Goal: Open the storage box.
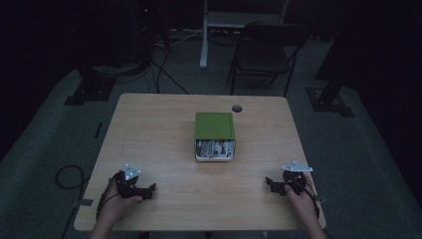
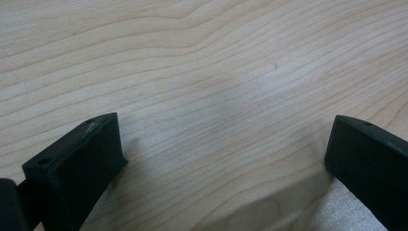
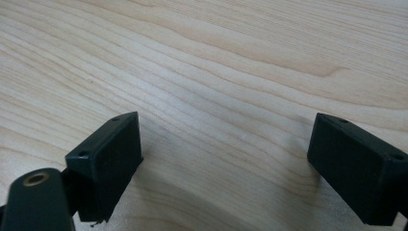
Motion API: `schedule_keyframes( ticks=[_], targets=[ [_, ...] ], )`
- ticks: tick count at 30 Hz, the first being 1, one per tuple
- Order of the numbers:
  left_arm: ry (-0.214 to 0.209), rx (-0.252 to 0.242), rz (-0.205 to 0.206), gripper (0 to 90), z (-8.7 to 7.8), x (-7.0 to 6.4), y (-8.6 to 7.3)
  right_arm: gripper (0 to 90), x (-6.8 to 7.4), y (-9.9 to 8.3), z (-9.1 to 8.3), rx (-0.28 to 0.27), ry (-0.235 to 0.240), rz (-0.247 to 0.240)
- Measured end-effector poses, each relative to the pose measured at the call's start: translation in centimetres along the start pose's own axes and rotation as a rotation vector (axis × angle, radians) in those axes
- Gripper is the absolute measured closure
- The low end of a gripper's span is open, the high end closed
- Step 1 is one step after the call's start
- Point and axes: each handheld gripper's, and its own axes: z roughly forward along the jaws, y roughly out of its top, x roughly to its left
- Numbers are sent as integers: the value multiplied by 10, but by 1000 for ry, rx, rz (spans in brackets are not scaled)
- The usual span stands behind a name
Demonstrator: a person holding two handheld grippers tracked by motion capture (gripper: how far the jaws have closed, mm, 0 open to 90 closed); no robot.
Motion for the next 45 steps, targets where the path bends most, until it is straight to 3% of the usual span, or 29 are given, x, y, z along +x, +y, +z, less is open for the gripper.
schedule_keyframes(
  ticks=[13,15,26,40,45],
  targets=[
    [-2,-4,72,2,2,-5,5,110,0,2,2,0,-16,16],
    [2,6,110,2,3,-11,9,110,0,2,2,0,-16,16],
    [24,13,205,2,7,-23,21,110,0,2,2,0,-16,16],
    [8,-1,261,2,15,-39,32,110,0,2,2,0,-16,16],
    [21,-17,309,1,20,-44,37,110,0,2,2,0,-16,16]
  ],
)
